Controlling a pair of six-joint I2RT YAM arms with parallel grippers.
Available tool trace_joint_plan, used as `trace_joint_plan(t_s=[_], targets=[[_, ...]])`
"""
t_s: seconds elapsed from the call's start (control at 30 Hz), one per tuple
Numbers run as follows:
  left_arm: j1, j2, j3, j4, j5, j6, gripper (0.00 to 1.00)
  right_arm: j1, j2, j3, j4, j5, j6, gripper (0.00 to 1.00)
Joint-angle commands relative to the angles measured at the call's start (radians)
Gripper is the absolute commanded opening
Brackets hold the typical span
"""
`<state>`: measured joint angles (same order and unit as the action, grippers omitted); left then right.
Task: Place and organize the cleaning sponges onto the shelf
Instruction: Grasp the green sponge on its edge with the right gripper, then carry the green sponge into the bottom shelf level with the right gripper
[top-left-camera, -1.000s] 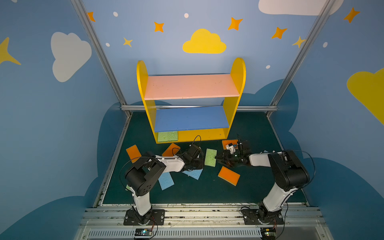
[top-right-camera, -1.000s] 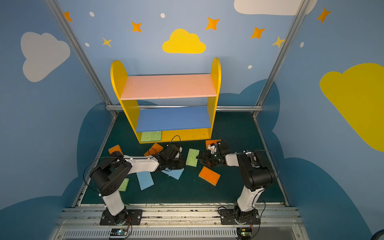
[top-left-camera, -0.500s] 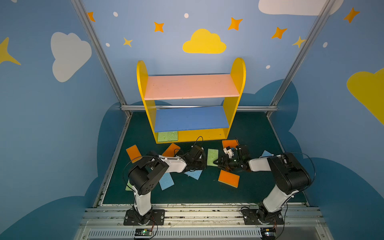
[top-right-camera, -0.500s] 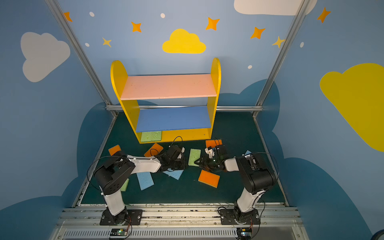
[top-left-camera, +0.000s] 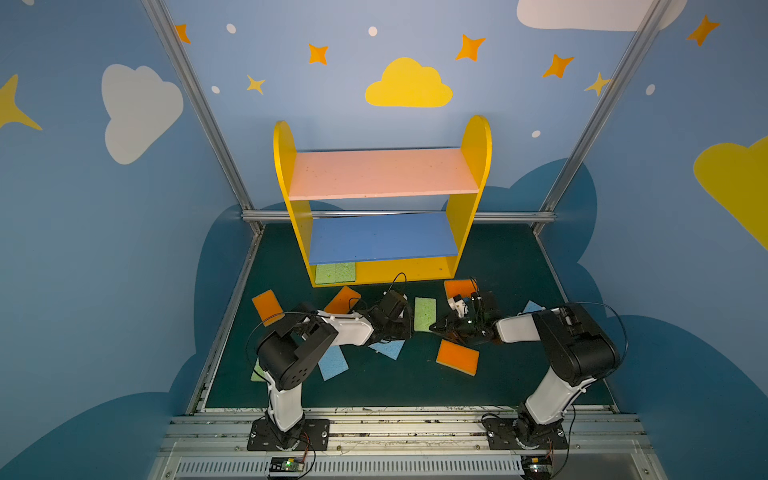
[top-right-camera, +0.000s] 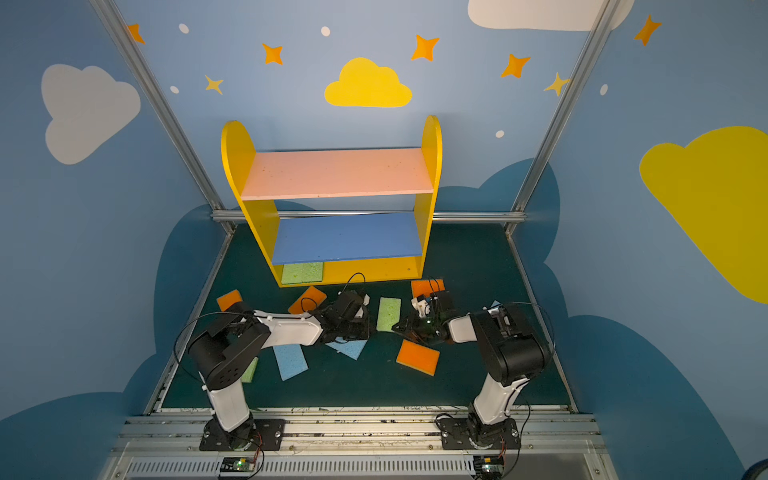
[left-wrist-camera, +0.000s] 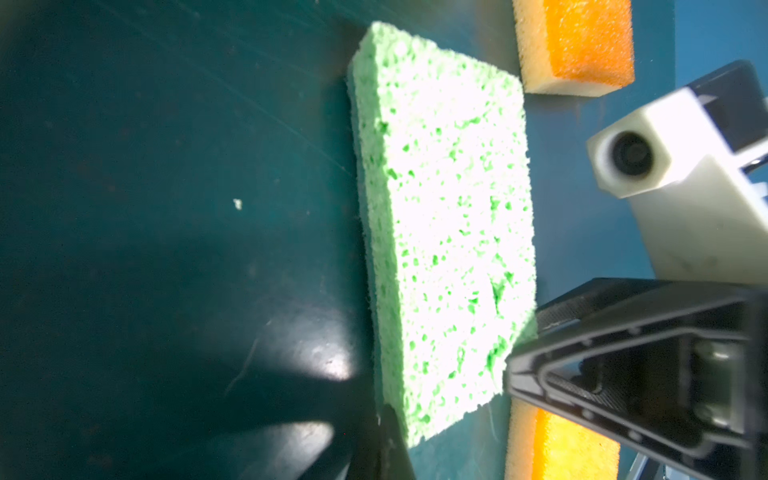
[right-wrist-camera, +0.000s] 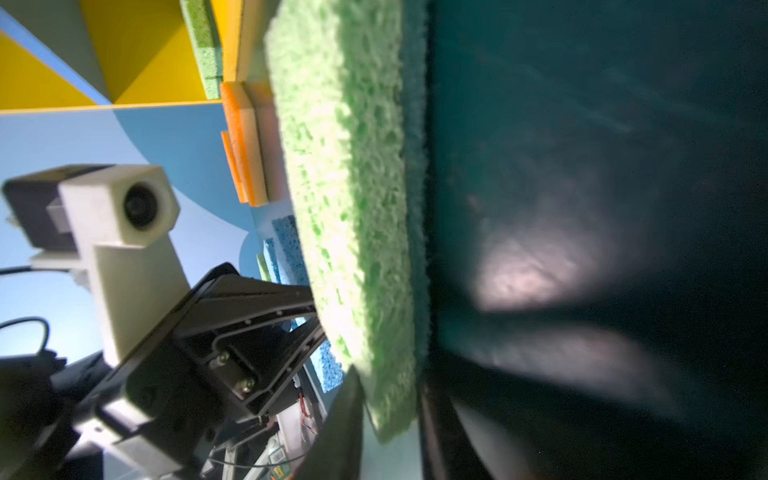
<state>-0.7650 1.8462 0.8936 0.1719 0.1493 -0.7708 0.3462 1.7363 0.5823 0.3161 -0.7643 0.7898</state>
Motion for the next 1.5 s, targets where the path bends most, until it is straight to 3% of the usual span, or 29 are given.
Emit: trace_joint_plan(t_s=[0.0, 0.17, 0.27, 0.4, 0.57, 0.87, 1.27, 1.4, 1.47], targets=[[-0.010, 0.006, 0.000, -0.045, 0.004, 0.005, 0.03, 0.002, 0.024, -0.020, -0.069, 0.068, 0.003, 0.10], [-0.010, -0.014, -0.003, -0.062, -0.010, 0.011, 0.05, 0.002, 0.001, -0.019, -0.076, 0.072, 0.003, 0.00], [-0.009, -0.042, -0.014, -0.078, -0.027, 0.018, 0.21, 0.003, -0.013, -0.020, -0.073, 0.067, 0.005, 0.00], [-0.004, -0.094, -0.041, -0.110, -0.067, 0.038, 0.53, 0.005, -0.038, -0.022, -0.064, 0.056, 0.007, 0.00], [0.016, -0.164, -0.091, -0.107, -0.082, 0.036, 0.70, 0.012, -0.068, -0.022, -0.047, 0.039, 0.011, 0.00], [0.029, -0.279, -0.169, -0.118, -0.135, 0.033, 0.78, 0.042, -0.115, -0.001, -0.038, 0.030, 0.018, 0.00], [0.033, -0.423, -0.208, -0.172, -0.204, 0.038, 0.86, 0.116, -0.040, 0.086, -0.007, 0.047, 0.061, 0.00], [0.046, -0.504, -0.221, -0.246, -0.281, 0.033, 0.98, 0.128, -0.003, 0.147, 0.003, 0.045, 0.071, 0.00], [0.061, -0.550, -0.239, -0.263, -0.298, 0.038, 0.99, 0.133, 0.014, 0.164, 0.005, 0.046, 0.074, 0.00]])
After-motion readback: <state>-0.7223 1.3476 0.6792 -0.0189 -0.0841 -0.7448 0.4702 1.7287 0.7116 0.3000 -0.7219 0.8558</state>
